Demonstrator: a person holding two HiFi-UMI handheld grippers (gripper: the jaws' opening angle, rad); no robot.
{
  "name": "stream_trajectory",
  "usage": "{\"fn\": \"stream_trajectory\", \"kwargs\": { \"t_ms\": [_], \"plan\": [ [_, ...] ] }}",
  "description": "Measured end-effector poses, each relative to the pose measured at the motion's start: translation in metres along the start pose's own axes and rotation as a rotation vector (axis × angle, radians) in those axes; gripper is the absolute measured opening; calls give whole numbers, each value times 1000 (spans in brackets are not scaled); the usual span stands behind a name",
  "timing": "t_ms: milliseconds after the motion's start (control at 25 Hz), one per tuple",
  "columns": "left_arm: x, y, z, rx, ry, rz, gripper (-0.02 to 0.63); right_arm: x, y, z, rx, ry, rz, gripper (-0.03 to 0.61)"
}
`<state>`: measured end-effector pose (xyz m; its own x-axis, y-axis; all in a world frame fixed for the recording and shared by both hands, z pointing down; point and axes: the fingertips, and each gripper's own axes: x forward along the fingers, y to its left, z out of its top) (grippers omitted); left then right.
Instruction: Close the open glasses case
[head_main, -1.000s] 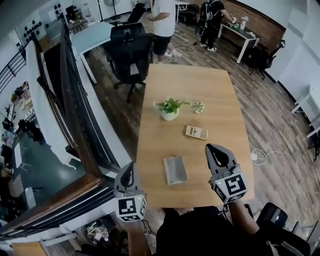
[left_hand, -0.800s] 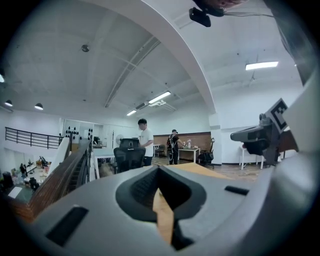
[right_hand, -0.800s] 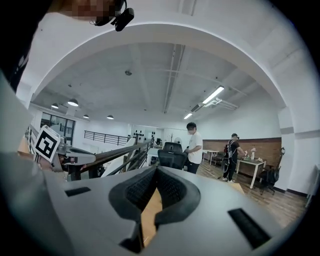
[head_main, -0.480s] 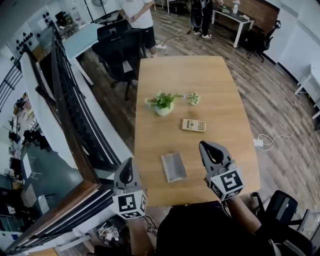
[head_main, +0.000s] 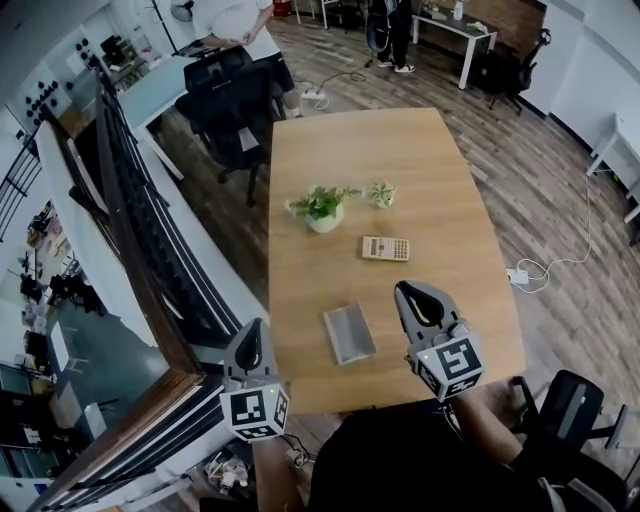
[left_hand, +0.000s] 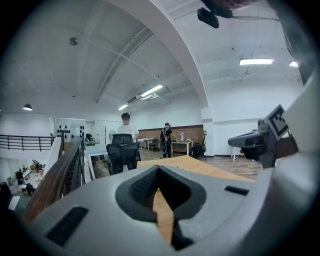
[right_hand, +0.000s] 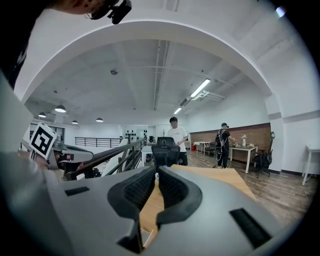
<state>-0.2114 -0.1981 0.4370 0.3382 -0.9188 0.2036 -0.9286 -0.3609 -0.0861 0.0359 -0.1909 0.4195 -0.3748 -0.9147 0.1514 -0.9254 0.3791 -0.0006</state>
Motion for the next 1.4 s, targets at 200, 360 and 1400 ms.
{"fn": "stream_trajectory", "kwargs": {
  "t_ms": [200, 360, 1400],
  "plan": [
    [-3, -1, -3, 2, 13, -8, -2, 3, 6, -11, 14, 29, 17, 114],
    [-8, 2, -4, -4, 19, 0, -3, 5, 9, -19, 28, 72, 24, 110],
    [-59, 39, -22, -38, 49, 116, -3, 65, 34, -303, 277, 723, 41, 99]
  ]
}}
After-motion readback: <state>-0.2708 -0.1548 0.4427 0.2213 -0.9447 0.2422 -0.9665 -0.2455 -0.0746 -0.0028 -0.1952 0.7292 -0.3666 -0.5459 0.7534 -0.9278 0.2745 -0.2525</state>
